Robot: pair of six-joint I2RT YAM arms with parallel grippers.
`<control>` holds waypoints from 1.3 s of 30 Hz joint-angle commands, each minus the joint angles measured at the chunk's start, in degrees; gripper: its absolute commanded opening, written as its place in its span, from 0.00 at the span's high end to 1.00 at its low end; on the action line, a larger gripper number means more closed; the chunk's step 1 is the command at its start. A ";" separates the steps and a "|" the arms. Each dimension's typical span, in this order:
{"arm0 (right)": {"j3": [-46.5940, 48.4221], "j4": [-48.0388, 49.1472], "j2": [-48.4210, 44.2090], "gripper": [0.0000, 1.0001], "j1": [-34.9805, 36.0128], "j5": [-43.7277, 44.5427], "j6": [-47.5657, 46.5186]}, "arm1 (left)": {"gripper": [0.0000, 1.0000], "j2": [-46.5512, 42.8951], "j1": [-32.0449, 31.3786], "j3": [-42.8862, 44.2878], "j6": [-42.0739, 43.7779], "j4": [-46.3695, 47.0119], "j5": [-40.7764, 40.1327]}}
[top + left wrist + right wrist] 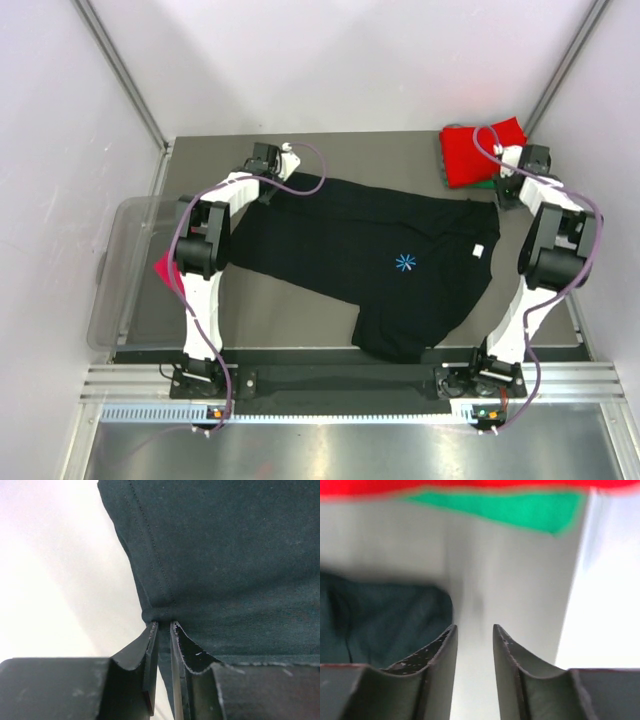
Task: Fold and stack the t-shirts
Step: Fold the tshirt
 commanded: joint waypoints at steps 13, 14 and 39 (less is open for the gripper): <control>-13.45 -17.80 -31.16 0.67 5.32 -30.93 -17.75 | 0.79 -6.57 -0.54 -0.30 -5.73 -1.39 2.71; -14.16 -17.99 -30.81 0.67 7.59 -31.37 -19.33 | 0.79 -6.66 -0.54 -0.30 -5.73 -1.30 2.44; -17.59 -11.49 -20.61 0.62 15.61 -29.88 -15.92 | 0.81 -0.15 -0.54 3.22 -7.58 -4.38 0.77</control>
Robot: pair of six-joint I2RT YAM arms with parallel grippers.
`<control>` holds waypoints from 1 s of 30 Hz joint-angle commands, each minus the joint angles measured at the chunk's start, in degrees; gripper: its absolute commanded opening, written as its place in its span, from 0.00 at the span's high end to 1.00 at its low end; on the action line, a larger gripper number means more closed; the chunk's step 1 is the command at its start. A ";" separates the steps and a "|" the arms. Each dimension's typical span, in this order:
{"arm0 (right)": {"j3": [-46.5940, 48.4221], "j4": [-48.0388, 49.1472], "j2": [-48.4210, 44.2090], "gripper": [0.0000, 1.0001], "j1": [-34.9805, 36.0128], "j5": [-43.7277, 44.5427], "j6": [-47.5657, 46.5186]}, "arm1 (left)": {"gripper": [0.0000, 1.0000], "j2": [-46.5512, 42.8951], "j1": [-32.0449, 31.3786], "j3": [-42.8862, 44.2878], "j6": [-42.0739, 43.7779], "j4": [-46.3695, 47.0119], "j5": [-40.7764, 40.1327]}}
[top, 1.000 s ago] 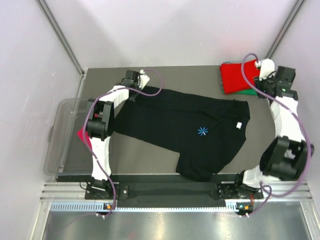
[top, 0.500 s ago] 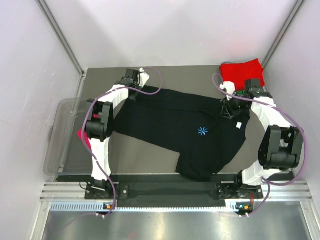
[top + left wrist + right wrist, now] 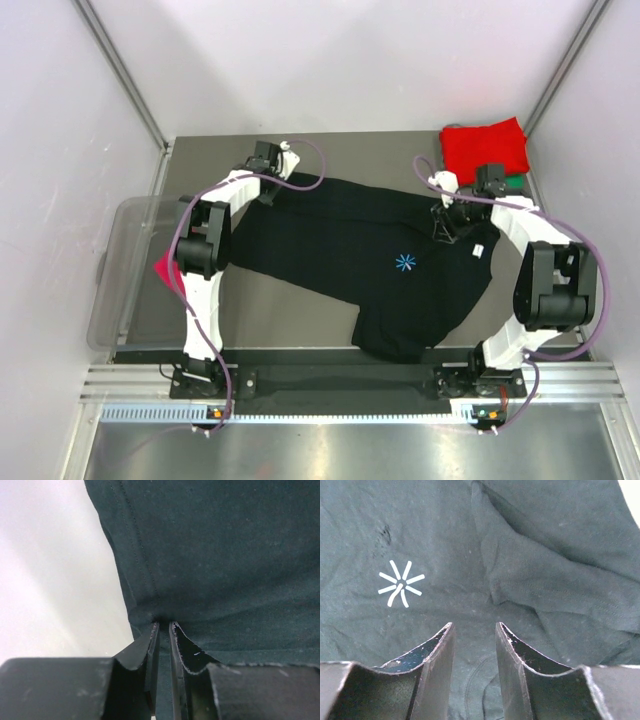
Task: Fold and stack the t-shirts
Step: Fold the tshirt
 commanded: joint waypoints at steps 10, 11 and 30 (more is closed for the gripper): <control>-1.29 6.71 1.83 0.57 2.79 4.02 2.50 | 0.81 -0.52 -0.08 -1.29 -0.78 0.72 -1.92; -1.20 7.24 2.09 0.56 2.97 4.20 2.59 | 0.81 -0.61 -0.08 -1.74 -0.60 0.98 -2.10; -0.67 13.83 8.15 0.56 4.64 12.28 5.49 | 0.82 -0.88 -0.08 -2.27 -0.95 0.90 -1.66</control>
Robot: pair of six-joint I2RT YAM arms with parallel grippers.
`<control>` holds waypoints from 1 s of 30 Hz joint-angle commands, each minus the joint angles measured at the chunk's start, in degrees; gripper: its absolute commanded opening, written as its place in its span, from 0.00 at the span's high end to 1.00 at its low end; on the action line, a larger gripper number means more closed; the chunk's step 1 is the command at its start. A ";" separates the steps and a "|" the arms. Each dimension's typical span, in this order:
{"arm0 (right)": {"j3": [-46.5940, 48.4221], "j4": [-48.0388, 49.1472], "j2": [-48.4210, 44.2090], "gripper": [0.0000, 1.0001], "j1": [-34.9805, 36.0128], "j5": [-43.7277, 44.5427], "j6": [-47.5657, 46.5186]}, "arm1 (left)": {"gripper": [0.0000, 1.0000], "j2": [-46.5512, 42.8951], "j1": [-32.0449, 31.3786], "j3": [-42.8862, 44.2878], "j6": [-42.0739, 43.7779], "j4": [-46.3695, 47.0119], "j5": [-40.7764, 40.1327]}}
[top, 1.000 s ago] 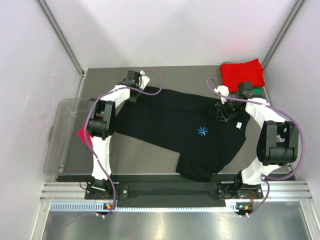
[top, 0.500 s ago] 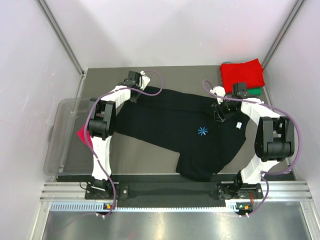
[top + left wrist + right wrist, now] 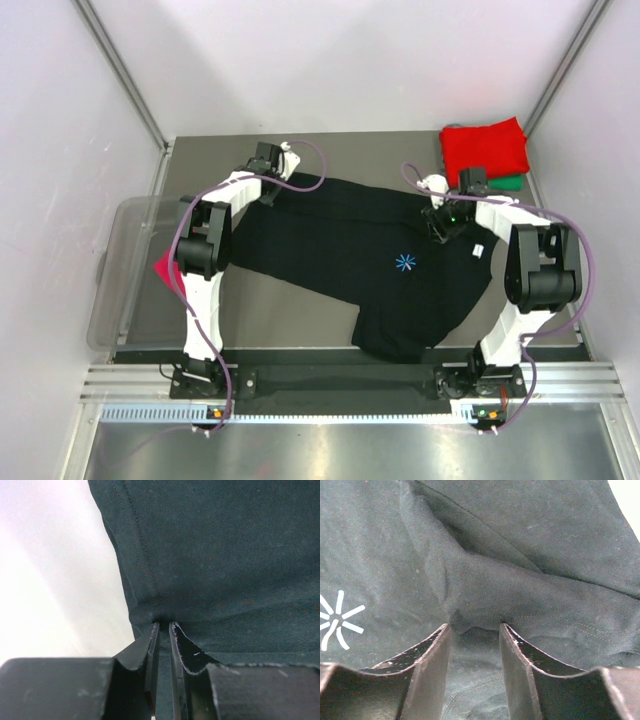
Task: Fold and stack the t-shirts
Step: Fold the tshirt
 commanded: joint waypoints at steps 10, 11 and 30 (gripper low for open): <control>0.04 6.39 1.14 0.67 1.82 3.38 2.99 | 0.82 -0.48 0.27 -1.07 -1.04 -0.41 0.44; 0.31 5.77 1.49 0.67 1.82 2.94 2.99 | 0.82 -0.40 0.27 -1.06 -1.13 -0.33 0.44; -6.02 9.10 -10.29 0.62 2.35 3.38 5.97 | 0.82 -1.01 0.27 -1.06 -1.31 -0.50 0.70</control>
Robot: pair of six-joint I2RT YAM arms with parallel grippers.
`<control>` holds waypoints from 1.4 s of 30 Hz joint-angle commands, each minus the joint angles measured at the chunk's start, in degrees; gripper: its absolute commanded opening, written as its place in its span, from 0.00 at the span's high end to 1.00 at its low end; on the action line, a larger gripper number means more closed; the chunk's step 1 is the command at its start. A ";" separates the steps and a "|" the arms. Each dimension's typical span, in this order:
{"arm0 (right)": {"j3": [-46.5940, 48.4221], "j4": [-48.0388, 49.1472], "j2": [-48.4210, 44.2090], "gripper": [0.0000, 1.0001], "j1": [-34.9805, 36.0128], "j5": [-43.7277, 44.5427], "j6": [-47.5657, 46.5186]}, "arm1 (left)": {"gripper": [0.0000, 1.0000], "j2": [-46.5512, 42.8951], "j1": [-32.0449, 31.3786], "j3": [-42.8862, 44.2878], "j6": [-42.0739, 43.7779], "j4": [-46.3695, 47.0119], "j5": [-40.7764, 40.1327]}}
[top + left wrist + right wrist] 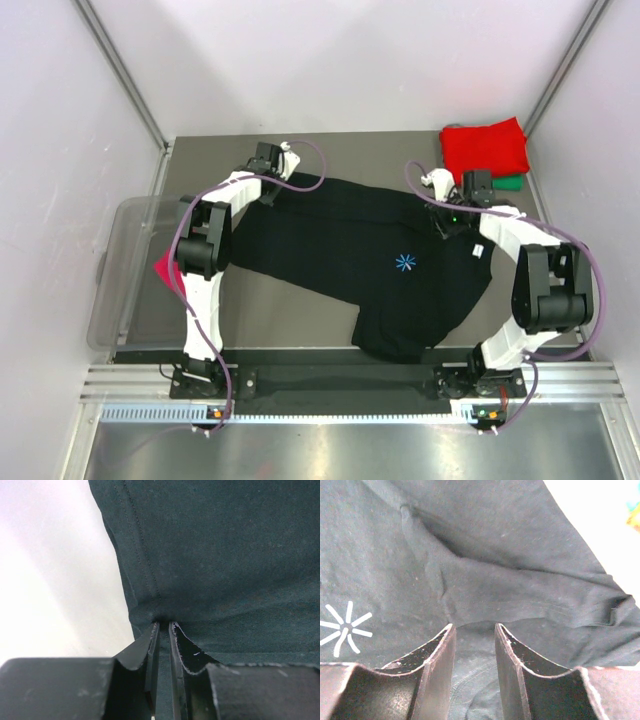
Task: Fold and stack the t-shirts
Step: Fold the tshirt
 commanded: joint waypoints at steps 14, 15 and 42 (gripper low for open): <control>2.17 -0.26 6.37 0.66 1.96 -1.11 0.00 | 0.82 -1.25 0.27 -2.03 -0.94 -0.06 0.49; 2.25 -0.18 6.89 0.66 1.96 -1.02 -0.09 | 0.82 -1.25 0.27 -1.94 -0.94 -0.06 0.49; 2.61 1.85 4.62 0.96 2.31 2.76 2.55 | 0.82 -0.55 0.27 -2.03 -1.20 -0.15 0.92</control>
